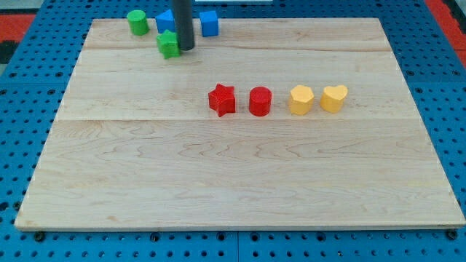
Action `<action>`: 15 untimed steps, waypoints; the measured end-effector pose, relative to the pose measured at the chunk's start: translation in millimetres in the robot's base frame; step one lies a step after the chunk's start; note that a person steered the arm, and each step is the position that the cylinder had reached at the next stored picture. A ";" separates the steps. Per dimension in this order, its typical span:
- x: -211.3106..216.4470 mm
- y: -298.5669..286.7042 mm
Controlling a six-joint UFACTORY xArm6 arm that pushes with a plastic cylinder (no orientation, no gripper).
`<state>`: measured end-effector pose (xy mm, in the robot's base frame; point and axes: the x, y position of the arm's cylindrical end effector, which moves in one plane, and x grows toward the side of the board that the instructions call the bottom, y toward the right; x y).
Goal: Push the blue cube towards green star
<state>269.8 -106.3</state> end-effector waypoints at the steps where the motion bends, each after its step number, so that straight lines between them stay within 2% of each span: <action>1: 18.3 -45.2; 2: 27.9 -58.6; 3: 14.6 58.9; 4: -53.1 154.6; 5: -76.6 155.0; 6: -77.2 140.4; 7: -76.5 73.0; 8: -58.4 61.4; 9: -13.9 61.4; 10: -5.5 86.3; 11: -77.6 87.4; 13: -76.3 56.4; 15: -17.5 51.1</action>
<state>252.4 -55.2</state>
